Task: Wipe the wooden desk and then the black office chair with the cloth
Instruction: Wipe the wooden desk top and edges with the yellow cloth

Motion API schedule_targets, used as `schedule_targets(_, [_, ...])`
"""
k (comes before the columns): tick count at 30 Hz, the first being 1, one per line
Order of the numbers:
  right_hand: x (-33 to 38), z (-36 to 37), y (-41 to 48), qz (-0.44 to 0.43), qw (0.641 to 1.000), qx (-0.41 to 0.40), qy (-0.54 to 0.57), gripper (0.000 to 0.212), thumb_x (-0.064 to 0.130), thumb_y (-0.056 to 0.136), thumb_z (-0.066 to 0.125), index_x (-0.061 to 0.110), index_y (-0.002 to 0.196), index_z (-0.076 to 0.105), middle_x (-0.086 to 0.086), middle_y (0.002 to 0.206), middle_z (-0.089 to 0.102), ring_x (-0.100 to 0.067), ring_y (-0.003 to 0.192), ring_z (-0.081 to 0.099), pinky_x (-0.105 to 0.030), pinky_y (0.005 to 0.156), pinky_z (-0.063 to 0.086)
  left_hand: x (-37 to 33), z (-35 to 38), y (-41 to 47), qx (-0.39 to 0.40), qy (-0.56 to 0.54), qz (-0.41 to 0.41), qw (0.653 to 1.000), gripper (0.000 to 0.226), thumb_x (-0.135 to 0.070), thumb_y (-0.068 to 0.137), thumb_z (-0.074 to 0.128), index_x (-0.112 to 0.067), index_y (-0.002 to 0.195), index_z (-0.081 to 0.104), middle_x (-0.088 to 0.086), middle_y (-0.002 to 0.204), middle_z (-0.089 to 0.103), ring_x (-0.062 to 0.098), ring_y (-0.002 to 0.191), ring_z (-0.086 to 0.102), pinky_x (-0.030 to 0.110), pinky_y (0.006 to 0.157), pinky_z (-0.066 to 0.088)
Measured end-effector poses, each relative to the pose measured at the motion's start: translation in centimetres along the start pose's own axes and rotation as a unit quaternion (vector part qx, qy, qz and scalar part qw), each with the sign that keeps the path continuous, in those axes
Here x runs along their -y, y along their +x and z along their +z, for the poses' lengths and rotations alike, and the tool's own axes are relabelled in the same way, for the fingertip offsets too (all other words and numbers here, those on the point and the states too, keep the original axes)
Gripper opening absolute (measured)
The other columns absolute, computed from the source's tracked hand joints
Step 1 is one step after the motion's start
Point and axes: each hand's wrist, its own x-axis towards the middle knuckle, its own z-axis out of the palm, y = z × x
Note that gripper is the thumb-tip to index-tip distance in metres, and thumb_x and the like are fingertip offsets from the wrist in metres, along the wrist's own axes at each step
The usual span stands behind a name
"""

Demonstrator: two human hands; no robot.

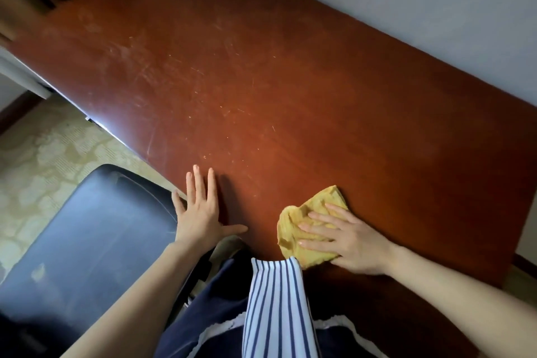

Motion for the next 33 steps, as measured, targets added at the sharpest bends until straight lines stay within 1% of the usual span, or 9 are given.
schedule_targets(3, [-2.8, -1.3, 0.1, -0.052, 0.996, 0.055, -0.043, 0.074, 0.030, 0.068, 0.075, 0.032, 0.137, 0.048, 0.003, 0.146, 0.042, -0.020, 0.136, 0.037, -0.049, 0.107, 0.037, 1.0, 0.2, -0.4, -0.001, -0.028, -0.048, 0.998, 0.149, -0.083, 0.047, 0.062, -0.006, 0.146, -0.018, 0.021, 0.153, -0.023, 0.033, 0.142, -0.020, 0.063, 0.109, 0.000])
schedule_targets(6, [-5.2, -2.7, 1.6, 0.002, 0.995, 0.080, -0.061, 0.081, 0.030, 0.064, 0.083, 0.031, 0.137, 0.048, 0.001, 0.144, 0.045, -0.021, 0.133, 0.042, -0.046, 0.106, 0.038, 1.5, 0.2, -0.6, 0.007, -0.063, -0.088, 0.994, 0.152, -0.082, 0.045, 0.065, -0.006, 0.146, -0.020, 0.022, 0.153, -0.022, 0.034, 0.141, -0.022, 0.066, 0.107, 0.000])
schedule_targets(9, [-7.4, -3.6, 3.1, 0.079, 0.993, 0.065, -0.056, 0.079, 0.024, 0.073, 0.078, 0.031, 0.142, 0.039, 0.001, 0.148, 0.038, -0.022, 0.137, 0.036, -0.042, 0.111, 0.028, 1.6, 0.1, -0.8, 0.018, -0.074, -0.106, 0.991, 0.154, -0.082, 0.044, 0.066, -0.005, 0.145, -0.021, 0.021, 0.153, -0.022, 0.034, 0.141, -0.022, 0.066, 0.108, 0.001])
schedule_targets(11, [-8.8, -3.8, 4.7, 0.139, 0.987, 0.064, -0.042, 0.074, 0.025, 0.088, 0.064, 0.038, 0.145, 0.019, 0.008, 0.154, 0.019, -0.017, 0.144, 0.020, -0.036, 0.116, 0.014, 1.9, 0.1, -0.9, 0.031, -0.074, -0.111, 0.991, 0.155, -0.083, 0.044, 0.065, -0.003, 0.144, -0.022, 0.016, 0.153, -0.026, 0.033, 0.141, -0.023, 0.065, 0.108, 0.000])
schedule_targets(13, [-9.8, -4.0, 6.9, 0.242, 0.969, 0.057, -0.003, 0.063, 0.029, 0.097, 0.047, 0.044, 0.144, 0.008, 0.012, 0.156, 0.008, -0.012, 0.146, 0.006, -0.033, 0.117, 0.004, 2.0, 0.1, -0.9, 0.044, -0.073, -0.101, 0.991, 0.154, -0.083, 0.046, 0.065, -0.001, 0.144, -0.022, 0.013, 0.153, -0.028, 0.032, 0.141, -0.025, 0.065, 0.108, 0.000])
schedule_targets(16, [-9.8, -3.6, 10.5, 0.379, 0.924, 0.008, 0.044, 0.050, 0.036, 0.101, 0.034, 0.042, 0.147, 0.014, 0.011, 0.158, 0.008, -0.012, 0.146, 0.001, -0.035, 0.117, 0.001, 2.0, -0.3, -0.7, 0.052, -0.078, -0.097, 0.991, 0.151, -0.081, 0.049, 0.065, 0.000, 0.144, -0.020, 0.014, 0.153, -0.027, 0.031, 0.141, -0.024, 0.065, 0.108, 0.001])
schedule_targets(22, [-6.7, -2.3, 15.8, 0.538, 0.841, -0.020, 0.049, 0.050, 0.042, 0.101, 0.027, 0.035, 0.150, 0.014, 0.004, 0.159, 0.007, -0.021, 0.146, 0.000, -0.045, 0.117, 0.001, 2.9, -1.4, -0.8, 0.076, -0.051, -0.063, 0.994, 0.142, -0.080, 0.057, 0.061, 0.001, 0.145, -0.015, 0.015, 0.154, -0.024, 0.030, 0.142, -0.023, 0.067, 0.107, 0.001])
schedule_targets(28, [-1.2, -0.7, 16.7, 0.452, 0.892, -0.016, 0.016, 0.051, 0.044, 0.100, 0.030, 0.038, 0.149, 0.016, 0.005, 0.159, 0.011, -0.020, 0.146, 0.002, -0.044, 0.116, 0.000, 3.8, -2.1, -0.8, 0.088, 0.019, -0.026, 0.996, 0.130, -0.071, 0.071, 0.061, 0.004, 0.145, -0.014, 0.020, 0.154, -0.022, 0.034, 0.141, -0.023, 0.063, 0.107, -0.008])
schedule_targets(33, [3.9, 0.7, 15.2, 0.351, 0.936, -0.016, 0.012, 0.054, 0.039, 0.097, 0.043, 0.039, 0.147, 0.022, 0.006, 0.157, 0.019, -0.019, 0.146, 0.007, -0.044, 0.118, 0.003, 4.6, -2.2, -0.6, 0.081, 0.070, 0.011, 0.994, 0.110, -0.048, 0.086, 0.062, 0.007, 0.144, -0.013, 0.025, 0.153, -0.019, 0.038, 0.141, -0.020, 0.062, 0.109, -0.004])
